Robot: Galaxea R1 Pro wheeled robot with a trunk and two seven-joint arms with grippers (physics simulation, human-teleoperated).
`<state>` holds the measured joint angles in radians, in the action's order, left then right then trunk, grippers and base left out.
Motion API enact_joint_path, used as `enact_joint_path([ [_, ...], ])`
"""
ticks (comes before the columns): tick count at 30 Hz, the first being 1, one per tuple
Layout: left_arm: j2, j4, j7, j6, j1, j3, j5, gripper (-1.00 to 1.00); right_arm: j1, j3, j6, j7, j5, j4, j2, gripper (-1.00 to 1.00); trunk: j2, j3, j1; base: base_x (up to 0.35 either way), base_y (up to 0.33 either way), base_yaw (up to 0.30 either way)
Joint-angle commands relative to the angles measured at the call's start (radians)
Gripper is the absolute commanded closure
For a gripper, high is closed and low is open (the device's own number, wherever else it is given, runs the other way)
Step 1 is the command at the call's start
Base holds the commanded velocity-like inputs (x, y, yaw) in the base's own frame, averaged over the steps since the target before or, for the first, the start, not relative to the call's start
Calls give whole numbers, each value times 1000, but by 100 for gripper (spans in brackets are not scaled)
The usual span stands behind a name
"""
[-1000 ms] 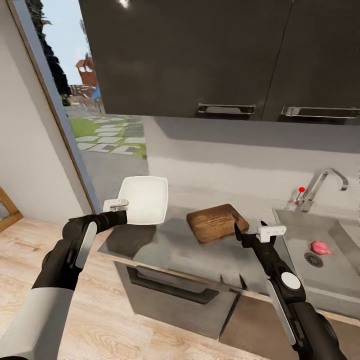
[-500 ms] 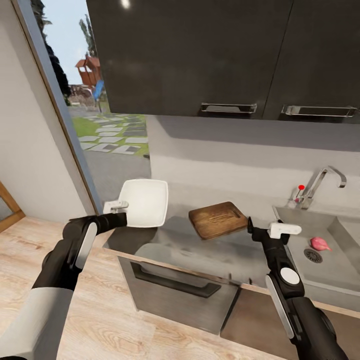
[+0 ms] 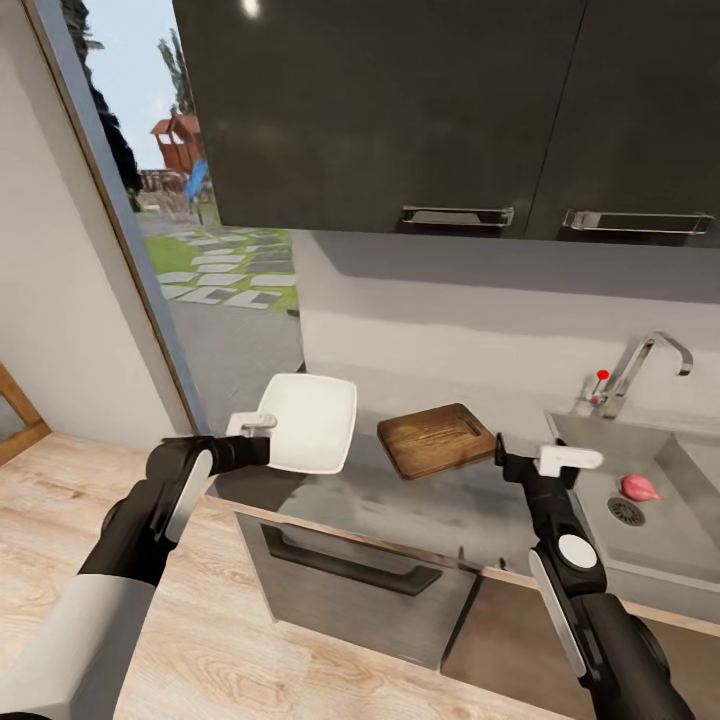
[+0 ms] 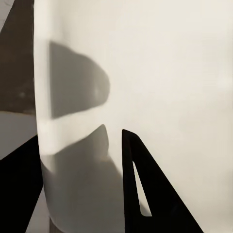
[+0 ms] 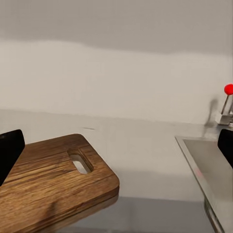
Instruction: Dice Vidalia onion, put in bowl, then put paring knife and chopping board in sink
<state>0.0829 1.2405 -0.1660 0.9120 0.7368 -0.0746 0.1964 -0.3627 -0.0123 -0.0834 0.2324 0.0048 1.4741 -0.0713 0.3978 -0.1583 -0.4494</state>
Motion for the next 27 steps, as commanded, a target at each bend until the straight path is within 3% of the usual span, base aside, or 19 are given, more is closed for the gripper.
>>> enact_joint_path([
  [1, 1, 0, 0, 5, 1, -2, 5, 100, -1, -8, -7, 5, 1, 2, -1, -100, 2, -2, -1, 0, 0, 0],
  [6, 1, -7, 0, 5, 1, -6, 5, 100, -1, -107, -6, 7, 2, 2, 0, -100, 2, -2, -1, 0, 0, 0],
  [10, 2, -30, 0, 5, 1, -7, 5, 100, -1, -146, -7, 9, 2, 2, 0, -100, 2, -2, -1, 0, 0, 0],
  [23, 29, -47, 2, 11, 1, -6, 5, 100, -1, -156, -7, 11, 3, 2, -1, -100, 2, -2, -1, 0, 0, 0],
  [27, 31, -47, 1, 57, 1, -3, 6, 100, -1, -156, -7, 11, 3, 2, -1, -100, 2, -2, -1, 0, 0, 0],
])
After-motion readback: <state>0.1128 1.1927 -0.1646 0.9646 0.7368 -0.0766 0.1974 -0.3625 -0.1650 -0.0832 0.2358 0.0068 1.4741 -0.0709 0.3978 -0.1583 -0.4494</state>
